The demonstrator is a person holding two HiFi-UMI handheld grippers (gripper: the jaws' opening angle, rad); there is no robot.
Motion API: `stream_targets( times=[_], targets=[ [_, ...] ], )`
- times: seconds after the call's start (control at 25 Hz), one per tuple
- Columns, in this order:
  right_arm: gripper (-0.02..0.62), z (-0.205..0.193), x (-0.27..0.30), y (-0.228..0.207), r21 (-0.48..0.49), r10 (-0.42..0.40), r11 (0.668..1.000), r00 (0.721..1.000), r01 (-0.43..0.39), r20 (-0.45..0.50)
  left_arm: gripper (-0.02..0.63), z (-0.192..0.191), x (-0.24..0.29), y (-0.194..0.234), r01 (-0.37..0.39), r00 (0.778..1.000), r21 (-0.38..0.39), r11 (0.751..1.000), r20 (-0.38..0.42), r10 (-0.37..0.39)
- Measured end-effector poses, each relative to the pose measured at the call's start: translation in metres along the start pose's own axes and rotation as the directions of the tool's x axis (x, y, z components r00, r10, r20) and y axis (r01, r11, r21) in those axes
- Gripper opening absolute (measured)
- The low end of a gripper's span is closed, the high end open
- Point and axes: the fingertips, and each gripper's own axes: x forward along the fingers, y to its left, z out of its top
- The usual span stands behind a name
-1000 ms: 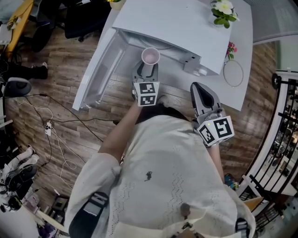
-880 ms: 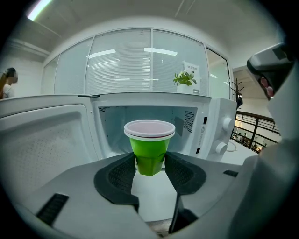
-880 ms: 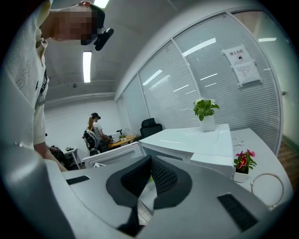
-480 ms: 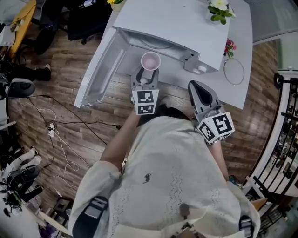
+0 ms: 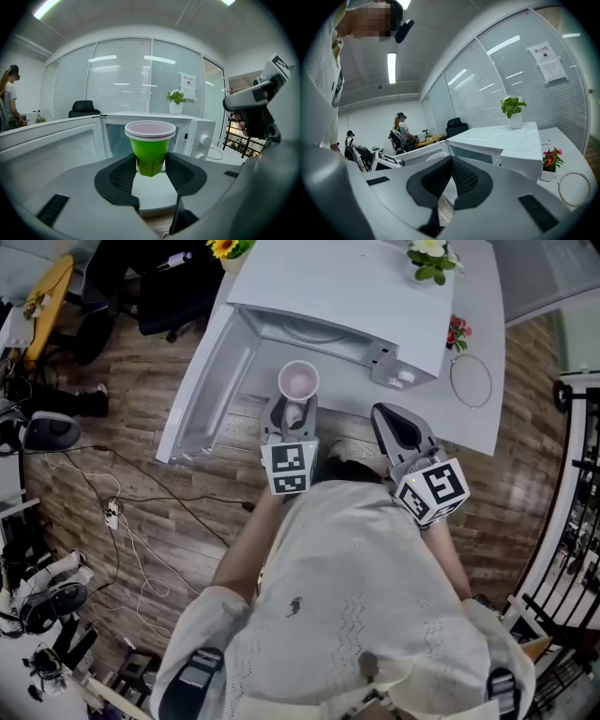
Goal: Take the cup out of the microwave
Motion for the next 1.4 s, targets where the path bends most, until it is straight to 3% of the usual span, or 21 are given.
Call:
stream_targets(
  times=[0.6, 1.12, 1.4],
  targets=[
    [0.009, 0.001, -0.001, 0.018, -0.012, 0.028, 1.000, 1.000, -0.028, 0.009, 0.216, -0.002, -0.050, 0.005, -0.022, 1.000, -0.038, 0.999, -0.017, 0.021],
    [0.008, 0.018, -0.023, 0.005, -0.011, -0.022, 1.000, 0.997, 0.023, 0.070, 0.216, 0.032, -0.065, -0.017, 0.058, 0.998, -0.014, 0.998, 0.022, -0.057],
    [0.009, 0.046, -0.037, -0.016, -0.017, -0.054, 0.998, 0.991, 0.056, 0.126, 0.216, 0.059, -0.064, -0.022, 0.057, 0.997, -0.015, 0.998, 0.042, -0.057]
  ],
)
